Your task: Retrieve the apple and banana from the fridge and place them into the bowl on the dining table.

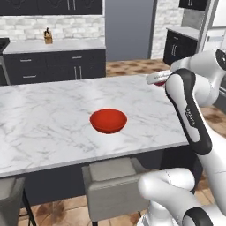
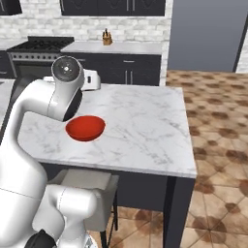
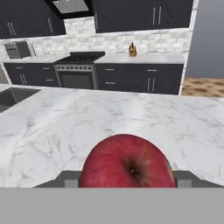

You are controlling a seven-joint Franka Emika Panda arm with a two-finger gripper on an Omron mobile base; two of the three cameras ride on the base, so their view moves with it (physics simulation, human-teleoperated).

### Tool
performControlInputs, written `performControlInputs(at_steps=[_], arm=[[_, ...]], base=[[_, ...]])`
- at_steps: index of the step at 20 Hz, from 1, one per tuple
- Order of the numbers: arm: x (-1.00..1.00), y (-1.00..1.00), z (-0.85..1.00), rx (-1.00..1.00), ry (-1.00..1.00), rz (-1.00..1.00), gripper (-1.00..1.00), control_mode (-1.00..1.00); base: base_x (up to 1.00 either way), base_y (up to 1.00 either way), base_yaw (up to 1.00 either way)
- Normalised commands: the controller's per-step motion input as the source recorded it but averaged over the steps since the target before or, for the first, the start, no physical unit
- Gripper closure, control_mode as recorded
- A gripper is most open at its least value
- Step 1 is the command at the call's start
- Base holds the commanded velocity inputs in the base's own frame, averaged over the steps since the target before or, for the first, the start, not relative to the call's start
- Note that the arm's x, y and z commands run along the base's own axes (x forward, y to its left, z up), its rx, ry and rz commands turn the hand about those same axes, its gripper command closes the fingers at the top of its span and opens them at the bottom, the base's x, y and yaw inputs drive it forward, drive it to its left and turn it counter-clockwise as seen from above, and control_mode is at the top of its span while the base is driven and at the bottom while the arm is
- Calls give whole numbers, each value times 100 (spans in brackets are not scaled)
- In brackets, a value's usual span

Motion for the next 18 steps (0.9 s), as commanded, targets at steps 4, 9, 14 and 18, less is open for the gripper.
performControlInputs(at_steps=[4,9,14,18], arm=[[0,0,0,0,0,0,100,100],[0,0,0,0,0,0,100,100],[34,8,-38,0,4,0,100,-100],[44,19,-64,0,21,0,100,-100]], base=[[35,13,-12],[11,0,0],[6,0,0],[0,0,0]])
